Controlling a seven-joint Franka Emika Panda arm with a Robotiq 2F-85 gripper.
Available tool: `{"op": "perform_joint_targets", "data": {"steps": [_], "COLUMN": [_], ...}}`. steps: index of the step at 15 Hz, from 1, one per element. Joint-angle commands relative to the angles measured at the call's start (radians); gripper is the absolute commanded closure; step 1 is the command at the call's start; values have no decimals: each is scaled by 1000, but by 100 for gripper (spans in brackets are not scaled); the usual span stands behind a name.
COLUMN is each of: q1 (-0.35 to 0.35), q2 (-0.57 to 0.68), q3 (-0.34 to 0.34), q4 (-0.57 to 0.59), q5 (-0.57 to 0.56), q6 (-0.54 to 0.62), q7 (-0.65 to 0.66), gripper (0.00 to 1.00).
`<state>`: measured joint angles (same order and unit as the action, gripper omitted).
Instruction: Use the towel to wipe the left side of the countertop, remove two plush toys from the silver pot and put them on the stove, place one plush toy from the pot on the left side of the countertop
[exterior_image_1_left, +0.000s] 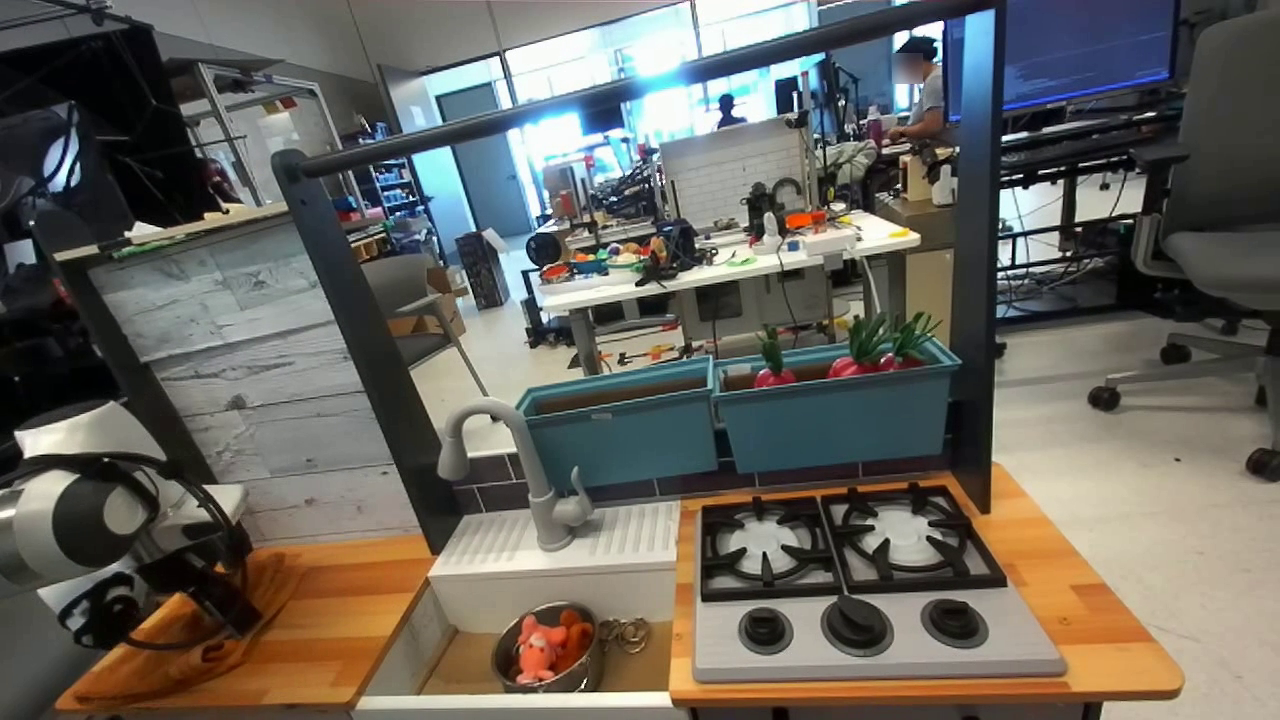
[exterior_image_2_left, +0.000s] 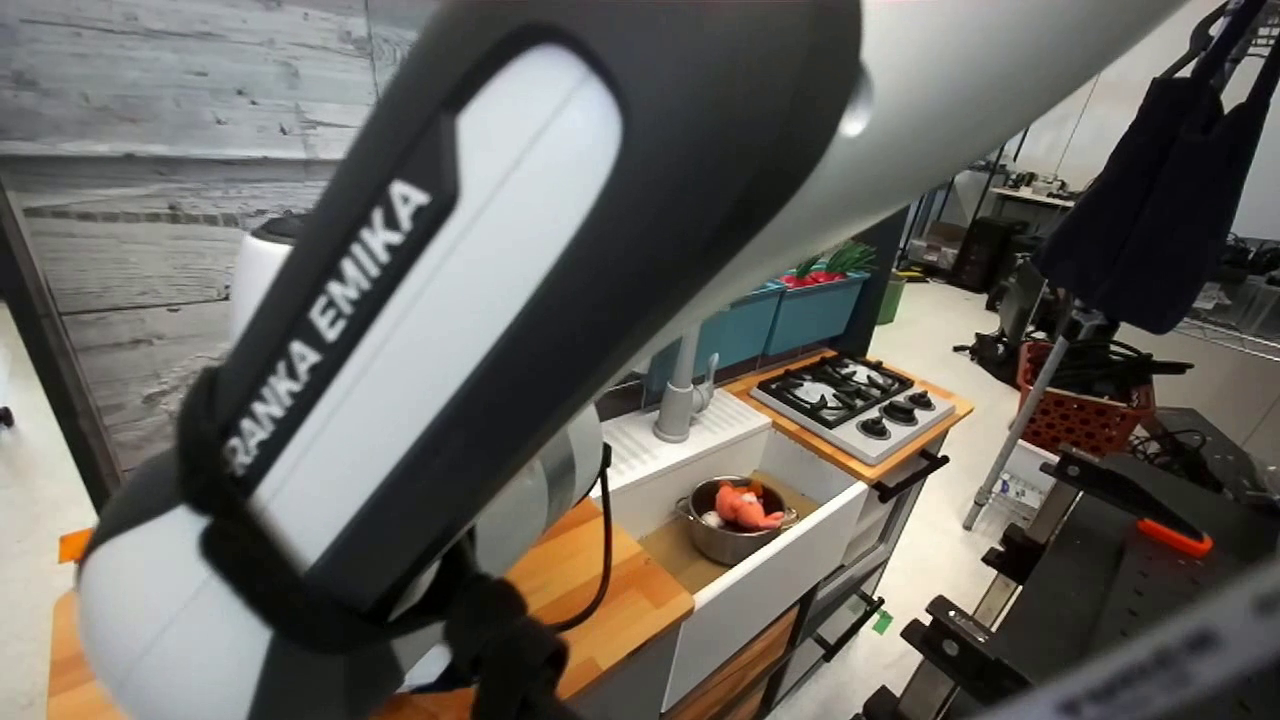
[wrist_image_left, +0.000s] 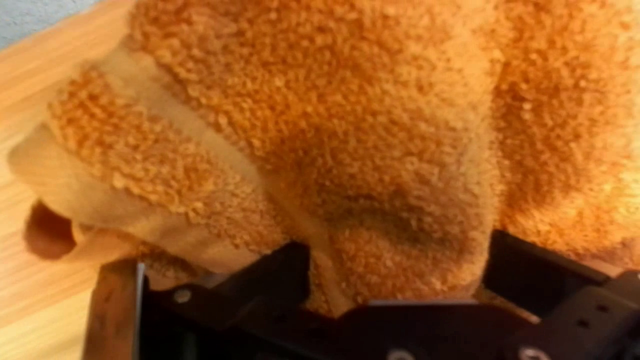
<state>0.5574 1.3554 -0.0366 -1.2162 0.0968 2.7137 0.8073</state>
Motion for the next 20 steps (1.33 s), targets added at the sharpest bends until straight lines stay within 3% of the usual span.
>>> {"op": "perform_joint_targets", "data": {"steps": [1,4,10,14,20], "q1": [17,-1,-83,-110,-6], "q2": [82,51,-51,-64,-23], "q3": [-40,-96,-179,-121,-60], "q4": [129,72,-151,-145,-35], "q5": [-19,-32,18,-44,-134], "q6": [-63,-174,-195,-218,-160], "q7": [37,81,113,99,94], "gripper": [0,0,0,0,0]}}
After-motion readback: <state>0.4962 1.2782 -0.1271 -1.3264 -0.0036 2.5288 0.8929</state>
